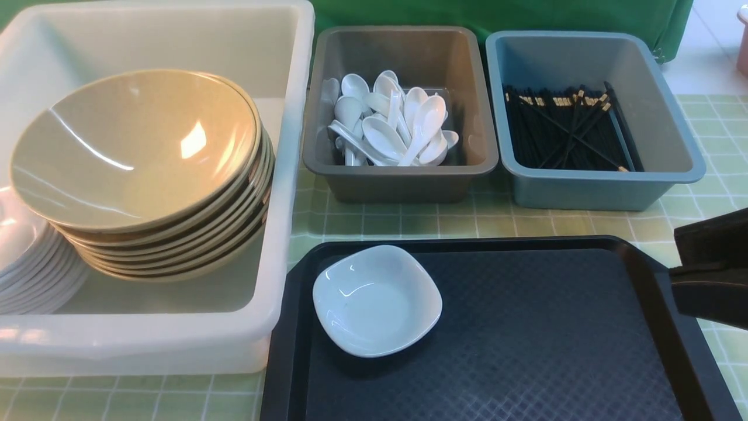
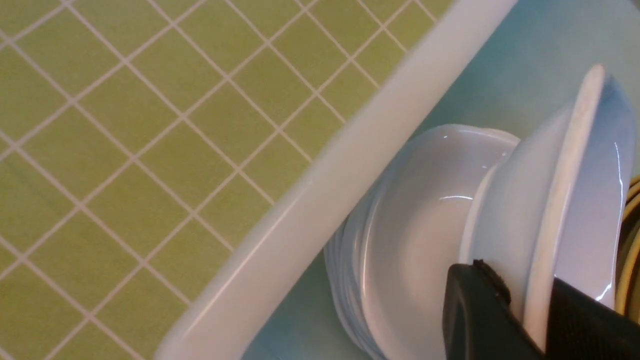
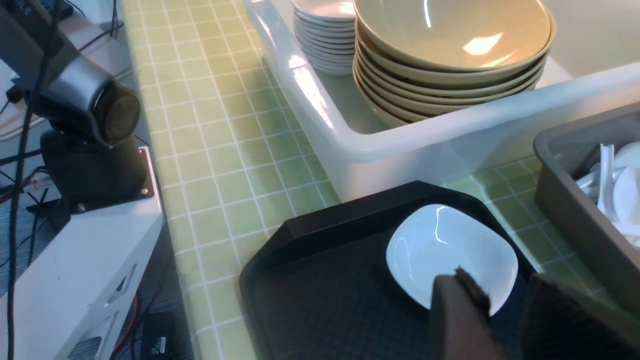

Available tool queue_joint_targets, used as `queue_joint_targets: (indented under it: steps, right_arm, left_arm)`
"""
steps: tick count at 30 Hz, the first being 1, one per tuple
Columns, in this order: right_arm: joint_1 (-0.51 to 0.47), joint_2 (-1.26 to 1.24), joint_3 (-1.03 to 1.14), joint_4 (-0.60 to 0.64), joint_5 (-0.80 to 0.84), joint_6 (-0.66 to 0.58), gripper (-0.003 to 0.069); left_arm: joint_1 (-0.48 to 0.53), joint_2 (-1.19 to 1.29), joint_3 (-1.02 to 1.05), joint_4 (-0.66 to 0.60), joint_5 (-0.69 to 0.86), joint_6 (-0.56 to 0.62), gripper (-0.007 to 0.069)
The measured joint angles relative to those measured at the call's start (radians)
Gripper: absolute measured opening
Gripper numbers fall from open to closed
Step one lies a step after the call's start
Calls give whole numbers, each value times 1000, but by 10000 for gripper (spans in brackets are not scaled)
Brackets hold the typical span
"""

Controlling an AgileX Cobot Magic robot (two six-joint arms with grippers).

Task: On green table put chopsticks spoon bowls plates into blue grey white boxes.
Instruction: 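Place the white bowl into the white bin with the other dishes with the left gripper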

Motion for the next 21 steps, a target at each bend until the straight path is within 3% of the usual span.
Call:
queue_joint_targets:
  steps: [9,15,21]
  right_arm:
    - [0,0,0,0,0,-2,213]
    - [0,0,0,0,-1,-2,216]
    - [0,0,0,0,-1,-3,219]
  left_arm:
    - [-9,133,0,-100,3,10,17]
    - [-31,149,0,-63,24,9,46]
    - [-120,149,0,89,46,-33,262]
